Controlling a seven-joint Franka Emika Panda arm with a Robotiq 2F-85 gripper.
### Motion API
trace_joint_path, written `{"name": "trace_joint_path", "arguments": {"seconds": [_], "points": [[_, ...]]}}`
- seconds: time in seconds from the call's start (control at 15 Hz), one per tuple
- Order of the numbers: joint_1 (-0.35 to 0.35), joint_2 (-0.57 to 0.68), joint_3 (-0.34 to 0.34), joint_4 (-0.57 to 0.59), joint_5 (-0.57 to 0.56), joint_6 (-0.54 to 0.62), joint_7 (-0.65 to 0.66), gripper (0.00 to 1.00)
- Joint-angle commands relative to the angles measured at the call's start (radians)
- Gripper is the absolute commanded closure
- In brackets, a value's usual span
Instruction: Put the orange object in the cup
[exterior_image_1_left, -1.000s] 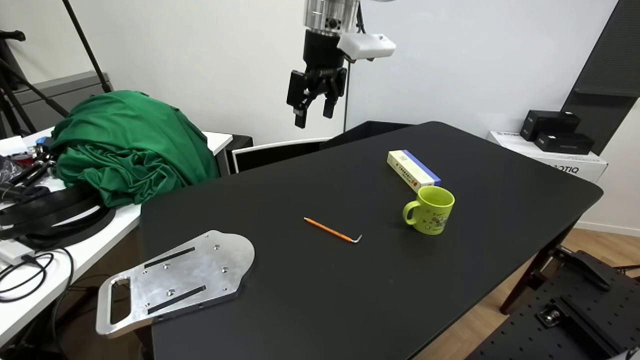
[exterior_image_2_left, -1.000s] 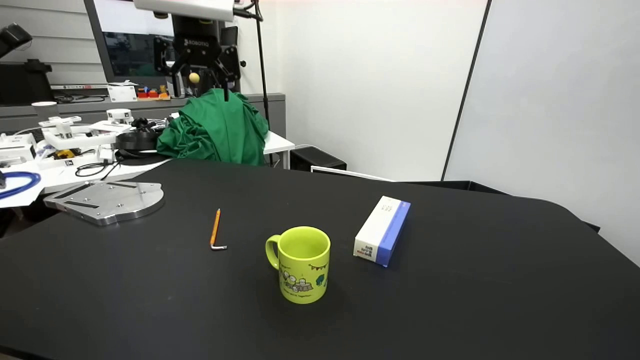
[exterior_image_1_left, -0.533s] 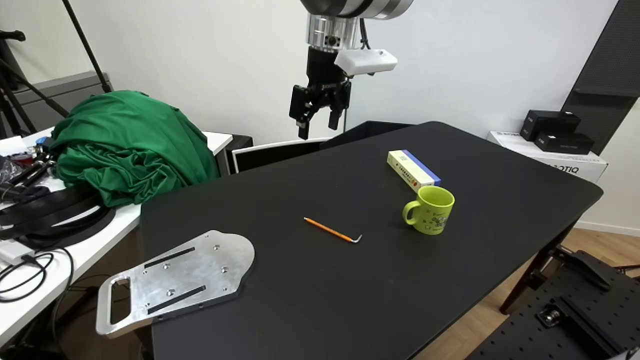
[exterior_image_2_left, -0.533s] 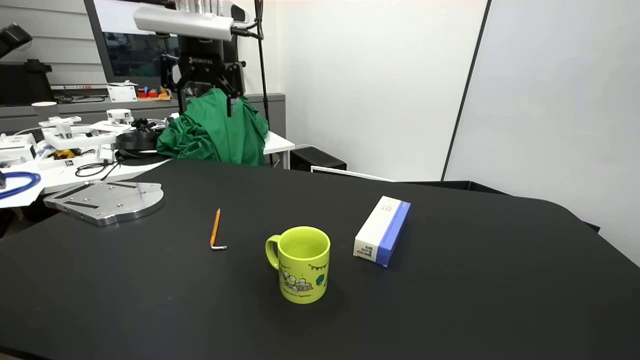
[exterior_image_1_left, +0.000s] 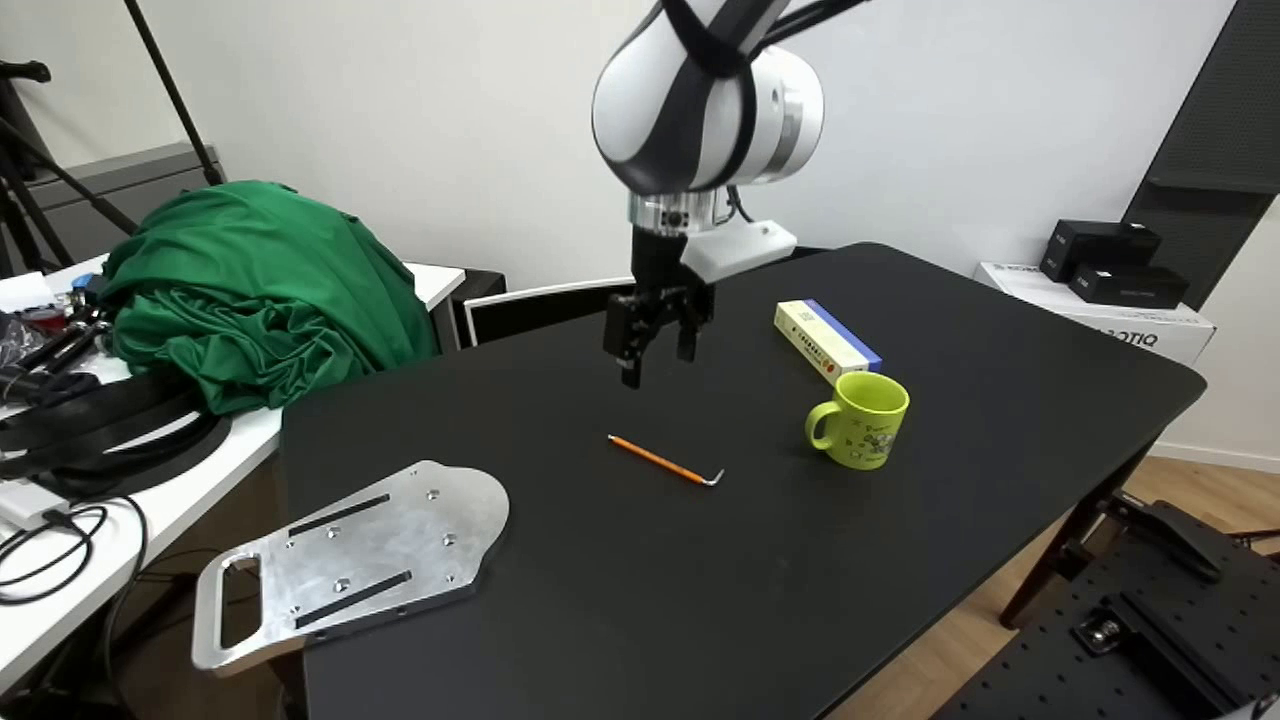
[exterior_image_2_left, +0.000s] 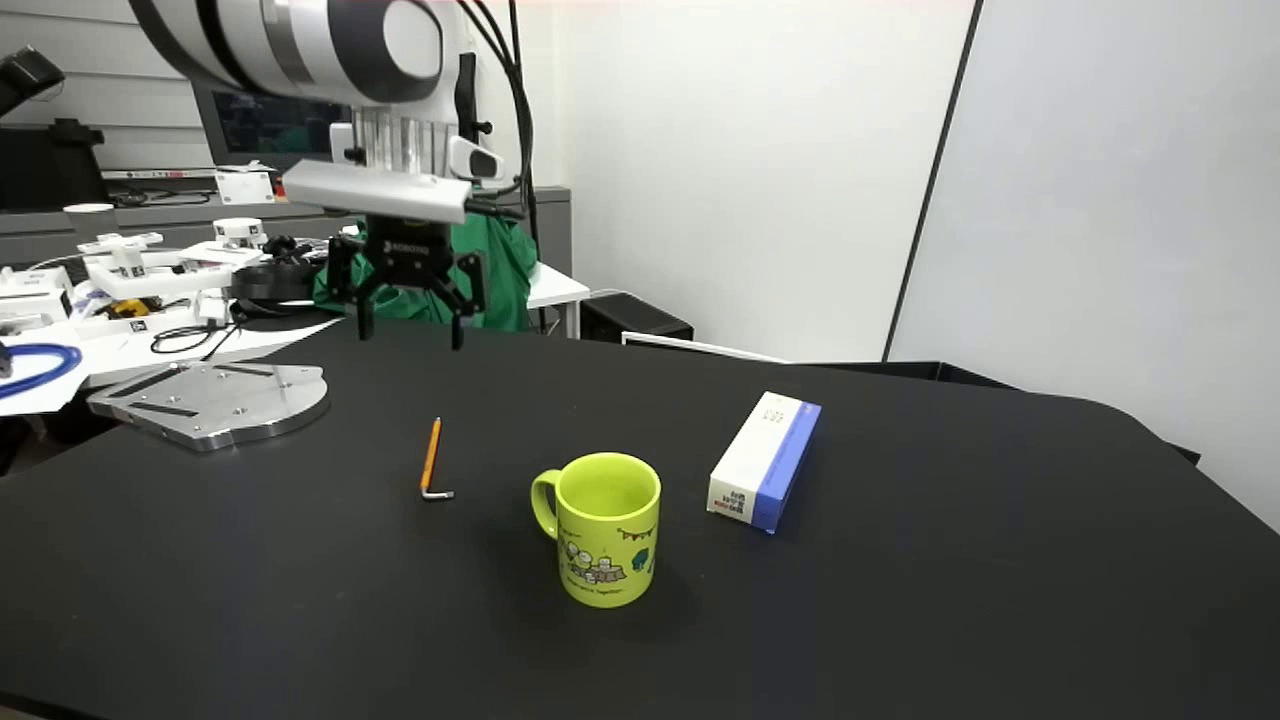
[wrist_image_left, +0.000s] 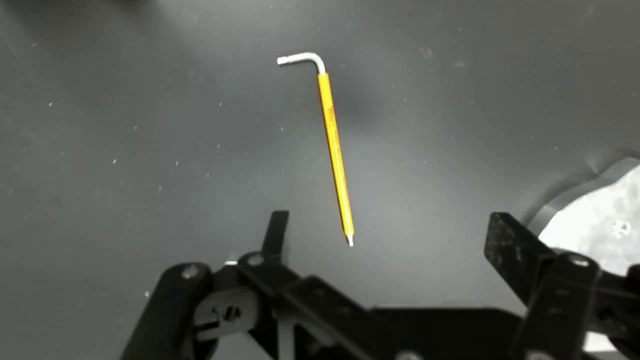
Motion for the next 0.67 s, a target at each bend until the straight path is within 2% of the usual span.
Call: {"name": "trace_joint_path", "arguments": {"seconds": [0.0,0.6], "points": [[-0.019,0.093,0.019,-0.005,-0.025,0.069,0.008,0.00],[0.005,0.191,0.001,-0.032,-0.145,0.274,0.040,0.00]]}}
